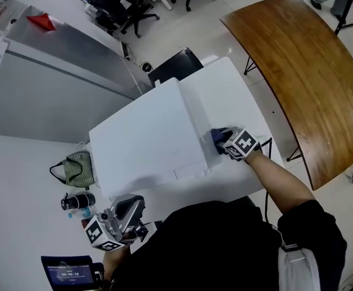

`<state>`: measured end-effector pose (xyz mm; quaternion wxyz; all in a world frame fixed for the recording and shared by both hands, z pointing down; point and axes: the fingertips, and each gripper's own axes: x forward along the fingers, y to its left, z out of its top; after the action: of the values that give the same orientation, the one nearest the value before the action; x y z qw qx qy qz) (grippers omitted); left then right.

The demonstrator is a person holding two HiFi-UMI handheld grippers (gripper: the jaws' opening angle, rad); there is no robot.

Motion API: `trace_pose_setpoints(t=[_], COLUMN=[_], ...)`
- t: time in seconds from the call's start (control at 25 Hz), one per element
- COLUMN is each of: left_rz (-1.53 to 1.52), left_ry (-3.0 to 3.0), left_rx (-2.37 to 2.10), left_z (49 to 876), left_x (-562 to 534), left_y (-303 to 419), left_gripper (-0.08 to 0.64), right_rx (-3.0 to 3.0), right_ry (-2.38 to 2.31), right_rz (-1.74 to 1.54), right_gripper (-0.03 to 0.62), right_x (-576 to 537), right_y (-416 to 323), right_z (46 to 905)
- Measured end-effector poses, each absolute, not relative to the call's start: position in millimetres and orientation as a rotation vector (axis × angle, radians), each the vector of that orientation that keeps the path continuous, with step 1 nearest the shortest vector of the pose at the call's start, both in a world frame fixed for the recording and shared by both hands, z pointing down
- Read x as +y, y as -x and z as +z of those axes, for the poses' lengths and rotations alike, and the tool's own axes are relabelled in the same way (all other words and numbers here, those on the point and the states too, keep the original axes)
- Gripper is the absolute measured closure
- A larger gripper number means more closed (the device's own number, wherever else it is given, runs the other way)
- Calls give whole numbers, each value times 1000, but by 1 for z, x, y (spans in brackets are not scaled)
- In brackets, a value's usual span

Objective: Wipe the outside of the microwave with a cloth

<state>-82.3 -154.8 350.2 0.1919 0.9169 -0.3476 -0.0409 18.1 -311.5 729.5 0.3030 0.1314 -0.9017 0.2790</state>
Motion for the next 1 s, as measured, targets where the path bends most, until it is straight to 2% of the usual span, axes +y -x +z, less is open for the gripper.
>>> trace_pose_setpoints(t=[0.12,0.28,0.4,0.56,0.76,1.0], left_rz=[-148,-187,-208,-199,-194,-176], left_ry=[-2631,-2690,-2718,-2740,-2695,-2627], left_rx=[-932,-908,-884,-870,-892,-941], left_z=[335,311,299,299,301,320], left_x=[-161,-162,-162,-158,-159,-151], left_y=[71,66,63,63,57,71], left_gripper=[555,555,555,555,555,555], right_rx=[-2454,-2849,-2991,-2984,-2785,-2501], right_ry=[-330,-151,-3,-20,-113,-243], right_rz=[884,1286,1324,1361,1403,1108], right_gripper=[476,476,474,472,474,482], right_x=[-310,-287,-265,-264,-269,-276], right_y=[-34,-52,-42,-35,-32,-30], right_z=[694,541,483,508,596,687])
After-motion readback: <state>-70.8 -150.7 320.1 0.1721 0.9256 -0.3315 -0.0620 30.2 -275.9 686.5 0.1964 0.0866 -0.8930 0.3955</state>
